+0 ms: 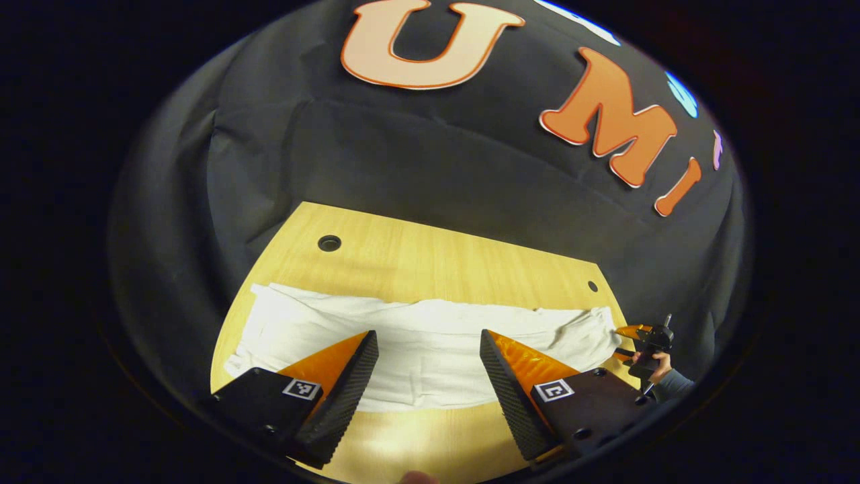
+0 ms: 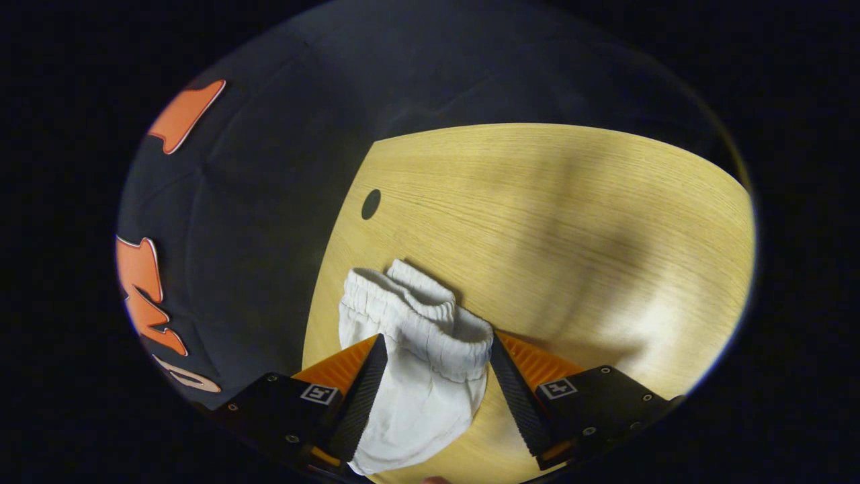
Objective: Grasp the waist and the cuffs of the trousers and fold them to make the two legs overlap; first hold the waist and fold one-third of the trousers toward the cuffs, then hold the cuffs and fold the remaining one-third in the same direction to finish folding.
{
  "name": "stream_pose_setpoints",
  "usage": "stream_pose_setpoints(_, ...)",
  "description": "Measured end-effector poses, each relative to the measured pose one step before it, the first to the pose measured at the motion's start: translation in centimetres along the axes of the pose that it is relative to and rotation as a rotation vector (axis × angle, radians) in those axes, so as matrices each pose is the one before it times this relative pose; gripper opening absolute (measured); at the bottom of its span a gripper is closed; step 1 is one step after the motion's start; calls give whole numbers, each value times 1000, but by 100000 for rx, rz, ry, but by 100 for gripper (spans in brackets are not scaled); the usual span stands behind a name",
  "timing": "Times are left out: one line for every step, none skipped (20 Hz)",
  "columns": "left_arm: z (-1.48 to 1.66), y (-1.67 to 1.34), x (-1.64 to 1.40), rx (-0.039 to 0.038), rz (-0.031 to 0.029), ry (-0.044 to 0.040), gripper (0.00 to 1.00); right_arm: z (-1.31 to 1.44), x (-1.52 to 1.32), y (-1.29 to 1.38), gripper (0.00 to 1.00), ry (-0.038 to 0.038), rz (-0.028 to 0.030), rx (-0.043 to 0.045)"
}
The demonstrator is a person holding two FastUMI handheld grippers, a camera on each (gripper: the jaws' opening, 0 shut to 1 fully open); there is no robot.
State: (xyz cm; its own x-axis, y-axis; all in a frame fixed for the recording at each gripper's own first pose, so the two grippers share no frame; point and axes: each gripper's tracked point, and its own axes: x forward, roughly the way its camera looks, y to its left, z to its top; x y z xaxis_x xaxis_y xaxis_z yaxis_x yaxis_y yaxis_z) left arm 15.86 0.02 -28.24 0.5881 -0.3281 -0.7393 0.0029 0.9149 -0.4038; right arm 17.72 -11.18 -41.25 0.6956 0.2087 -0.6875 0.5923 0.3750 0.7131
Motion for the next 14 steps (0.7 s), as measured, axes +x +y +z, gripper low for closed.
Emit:
stream_pose_setpoints(-483, -685, 41, 1297, -305, 962, 99, 210, 30, -43, 92, -1568, 2463, 377)
stream_pose_setpoints(-438, -607, 139, 1534, 125, 1164, 99, 428, 139, -9, 92, -1569, 2379, 459)
stream_pose_setpoints(-426, -509, 122, 1293, 285, 1024, 100, 441, 250, 192, 90, -1361, 1678, 753)
stream_pose_setpoints(-494, -495, 327, 637, 70, 851, 99, 137, 894, 58, 88, -747, 616, 415)
stream_pose_setpoints(-584, -315, 184, 13, 142, 1054, 99, 149, 741, -138, 81, -992, -486, 1275)
stream_pose_setpoints(-397, -463, 156, -406, -130, 984, 99, -52, 417, -92, 74, -425, 176, 590)
stream_pose_setpoints(-351, -444, 18, -288, -27, 754, 100, 9, 172, -297, 52, -102, -524, 1862)
stream_pose_setpoints(-315, -190, 86, -427, 421, 426, 100, 86, -3, 37, 49, 309, 649, 2555)
stream_pose_setpoints(-233, -73, -68, -598, 56, 283, 99, -30, 228, 214, 36, 263, 1176, 2509)
stream_pose_setpoints(-172, -5, 86, -628, 257, 40, 100, -31, 265, 174, 32, -145, 730, 970)
stream_pose_setpoints(-131, -4, -82, -510, 218, -31, 99, -62, -223, -118, 28, -582, 123, -732)
stream_pose_setpoints(-151, -184, -76, -538, 209, -507, 99, -27, 204, 229, 28, 101, 701, -302)
stream_pose_setpoints(-70, -176, -224, -359, -118, -612, 99, 22, -183, 463, 28, 21, 2263, 954)
stream_pose_setpoints(-98, -108, -306, -200, 10, -508, 99, 147, -138, 845, 27, -637, 3098, 1322)
